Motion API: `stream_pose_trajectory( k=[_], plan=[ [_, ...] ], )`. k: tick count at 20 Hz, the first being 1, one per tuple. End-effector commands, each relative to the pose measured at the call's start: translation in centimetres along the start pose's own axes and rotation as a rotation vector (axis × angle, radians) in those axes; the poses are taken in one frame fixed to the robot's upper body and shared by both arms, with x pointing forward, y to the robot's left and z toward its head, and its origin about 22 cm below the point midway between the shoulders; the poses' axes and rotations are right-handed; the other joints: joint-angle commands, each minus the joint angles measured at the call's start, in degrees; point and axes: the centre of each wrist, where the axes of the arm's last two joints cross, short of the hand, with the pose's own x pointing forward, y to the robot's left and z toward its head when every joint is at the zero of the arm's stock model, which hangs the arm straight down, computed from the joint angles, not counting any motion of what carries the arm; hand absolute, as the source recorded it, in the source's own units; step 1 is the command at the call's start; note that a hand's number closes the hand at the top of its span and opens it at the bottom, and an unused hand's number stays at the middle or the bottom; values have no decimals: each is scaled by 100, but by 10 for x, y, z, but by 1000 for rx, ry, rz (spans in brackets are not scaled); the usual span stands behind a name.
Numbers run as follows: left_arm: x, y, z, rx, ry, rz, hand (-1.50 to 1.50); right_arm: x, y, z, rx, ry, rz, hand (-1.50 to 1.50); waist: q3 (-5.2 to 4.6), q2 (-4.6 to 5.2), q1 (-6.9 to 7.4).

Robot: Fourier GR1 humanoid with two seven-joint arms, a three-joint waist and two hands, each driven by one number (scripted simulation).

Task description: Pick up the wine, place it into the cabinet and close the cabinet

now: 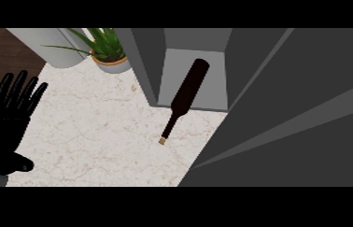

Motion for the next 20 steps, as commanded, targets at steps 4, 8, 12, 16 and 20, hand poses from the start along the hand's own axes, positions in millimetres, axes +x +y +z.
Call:
stream_pose_trajectory(
  k=[4,8,12,16,20],
  plan=[
    [6,14,4,35,1,7,-150,19,37,-108,28,23,-75,150,20,-28,-119],
    [5,23,6,60,0,-7,-150,14,39,-153,-2,43,-62,150,39,-27,-238],
    [10,22,16,70,-9,-9,-150,13,11,-181,-38,67,-130,150,48,-39,-293],
    [1,24,15,51,-11,-10,-150,-18,-6,-184,-63,91,-179,150,50,-39,-357],
    [-9,25,26,64,9,-31,-150,-18,-21,-212,-106,122,-210,150,48,-32,-320]
  ],
)
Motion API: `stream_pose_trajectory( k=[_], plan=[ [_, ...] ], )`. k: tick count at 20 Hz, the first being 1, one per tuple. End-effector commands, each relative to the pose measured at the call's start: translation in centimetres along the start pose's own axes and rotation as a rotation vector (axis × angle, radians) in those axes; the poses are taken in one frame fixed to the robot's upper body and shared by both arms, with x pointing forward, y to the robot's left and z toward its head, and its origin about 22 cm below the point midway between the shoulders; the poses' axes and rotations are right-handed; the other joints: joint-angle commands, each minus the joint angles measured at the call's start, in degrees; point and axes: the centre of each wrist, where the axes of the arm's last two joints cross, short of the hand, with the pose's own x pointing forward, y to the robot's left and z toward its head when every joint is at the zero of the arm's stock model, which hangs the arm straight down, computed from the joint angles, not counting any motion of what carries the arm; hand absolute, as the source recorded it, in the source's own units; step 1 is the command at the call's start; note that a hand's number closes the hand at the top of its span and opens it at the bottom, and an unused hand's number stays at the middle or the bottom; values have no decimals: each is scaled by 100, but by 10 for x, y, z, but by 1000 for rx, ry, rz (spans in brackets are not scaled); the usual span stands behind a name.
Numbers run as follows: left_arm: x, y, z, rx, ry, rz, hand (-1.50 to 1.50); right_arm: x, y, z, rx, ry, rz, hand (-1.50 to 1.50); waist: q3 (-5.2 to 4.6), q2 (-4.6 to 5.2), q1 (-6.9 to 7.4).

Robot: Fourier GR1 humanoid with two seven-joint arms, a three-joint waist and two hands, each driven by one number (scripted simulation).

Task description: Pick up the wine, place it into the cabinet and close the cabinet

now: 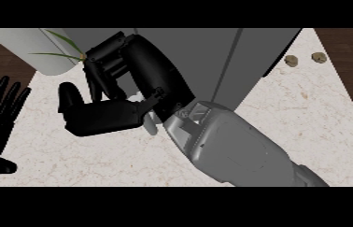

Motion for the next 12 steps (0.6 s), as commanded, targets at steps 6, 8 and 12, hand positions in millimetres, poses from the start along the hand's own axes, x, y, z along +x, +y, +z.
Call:
stream_pose_trajectory(
  k=[6,8,12],
  plan=[
    [-14,0,-8,23,-12,-7,-150,-41,-40,-18,-79,48,3,150,1,9,-94],
    [5,9,-3,-5,-10,10,-150,-52,-82,-11,-90,52,14,150,4,25,-53],
    [7,4,-18,-3,-21,-11,-150,-51,-86,-20,-100,43,49,150,2,21,-73]
  ],
)
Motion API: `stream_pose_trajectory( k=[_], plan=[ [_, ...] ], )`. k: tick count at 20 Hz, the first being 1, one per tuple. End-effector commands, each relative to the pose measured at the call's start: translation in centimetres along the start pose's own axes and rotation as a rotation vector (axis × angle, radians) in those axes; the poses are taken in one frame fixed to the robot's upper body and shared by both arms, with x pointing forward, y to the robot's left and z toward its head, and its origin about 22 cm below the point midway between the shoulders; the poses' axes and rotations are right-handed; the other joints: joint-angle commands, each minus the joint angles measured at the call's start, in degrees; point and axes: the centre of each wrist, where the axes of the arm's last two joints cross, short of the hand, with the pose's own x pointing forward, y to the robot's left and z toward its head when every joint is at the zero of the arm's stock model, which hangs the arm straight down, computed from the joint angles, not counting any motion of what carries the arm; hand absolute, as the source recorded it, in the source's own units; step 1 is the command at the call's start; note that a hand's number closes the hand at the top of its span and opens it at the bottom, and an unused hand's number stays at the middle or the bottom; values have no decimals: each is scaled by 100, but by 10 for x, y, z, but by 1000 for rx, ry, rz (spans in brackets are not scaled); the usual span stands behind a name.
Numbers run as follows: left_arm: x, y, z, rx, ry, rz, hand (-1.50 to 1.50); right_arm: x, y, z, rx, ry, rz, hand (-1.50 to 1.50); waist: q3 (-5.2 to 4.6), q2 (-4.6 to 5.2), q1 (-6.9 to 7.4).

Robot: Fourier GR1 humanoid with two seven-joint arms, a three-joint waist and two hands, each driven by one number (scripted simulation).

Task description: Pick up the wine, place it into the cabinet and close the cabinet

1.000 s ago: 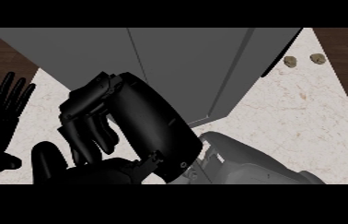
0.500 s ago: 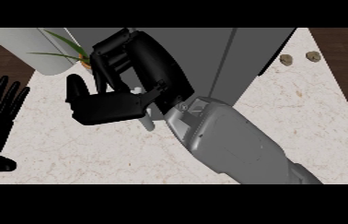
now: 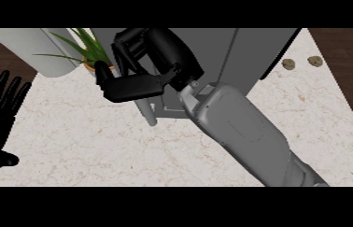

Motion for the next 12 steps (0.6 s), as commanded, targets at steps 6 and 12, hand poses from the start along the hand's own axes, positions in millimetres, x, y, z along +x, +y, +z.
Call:
stream_pose_trajectory(
  k=[6,12],
  plan=[
    [-6,-3,-4,2,7,11,-150,-28,-66,4,-132,77,71,150,53,182,-75],
    [-4,-6,-10,-41,8,22,-150,-35,-86,5,-143,78,72,150,53,208,-38]
  ],
)
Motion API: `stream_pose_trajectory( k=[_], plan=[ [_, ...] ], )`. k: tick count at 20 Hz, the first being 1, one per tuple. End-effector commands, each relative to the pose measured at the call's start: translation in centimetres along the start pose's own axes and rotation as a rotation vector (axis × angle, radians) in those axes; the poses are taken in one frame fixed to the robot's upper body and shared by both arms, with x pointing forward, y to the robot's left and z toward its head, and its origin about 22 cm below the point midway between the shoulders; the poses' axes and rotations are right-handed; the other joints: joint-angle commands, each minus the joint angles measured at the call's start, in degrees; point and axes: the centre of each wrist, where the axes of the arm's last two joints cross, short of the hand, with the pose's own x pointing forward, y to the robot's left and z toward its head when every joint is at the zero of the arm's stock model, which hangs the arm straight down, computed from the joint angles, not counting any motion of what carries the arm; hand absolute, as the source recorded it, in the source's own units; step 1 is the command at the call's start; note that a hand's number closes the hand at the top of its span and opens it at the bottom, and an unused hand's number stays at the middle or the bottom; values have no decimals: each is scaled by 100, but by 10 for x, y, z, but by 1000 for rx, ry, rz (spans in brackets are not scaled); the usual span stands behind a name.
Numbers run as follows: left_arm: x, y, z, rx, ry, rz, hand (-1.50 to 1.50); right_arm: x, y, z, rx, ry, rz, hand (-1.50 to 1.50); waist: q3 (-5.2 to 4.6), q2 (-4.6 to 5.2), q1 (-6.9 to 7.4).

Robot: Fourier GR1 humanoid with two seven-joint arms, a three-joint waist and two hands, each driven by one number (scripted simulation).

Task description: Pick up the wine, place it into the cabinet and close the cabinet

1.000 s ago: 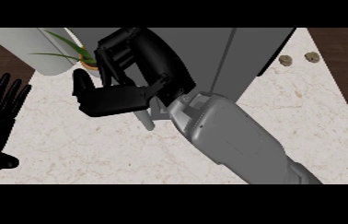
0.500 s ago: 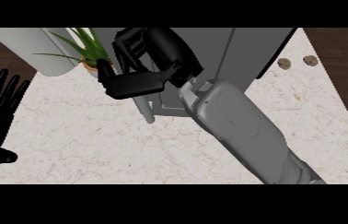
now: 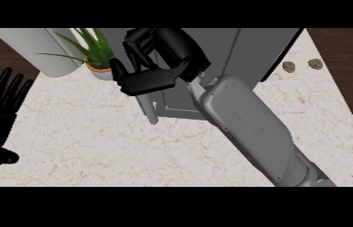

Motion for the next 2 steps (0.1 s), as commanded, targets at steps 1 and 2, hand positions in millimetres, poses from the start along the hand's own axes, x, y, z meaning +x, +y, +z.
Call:
stream_pose_trajectory(
  k=[1,2],
  plan=[
    [-2,-4,-1,-32,17,7,-150,-25,-56,4,-219,121,22,150,86,301,-2],
    [-6,-5,3,-22,-14,11,-150,-31,-68,20,-230,101,23,150,90,277,-75]
  ],
)
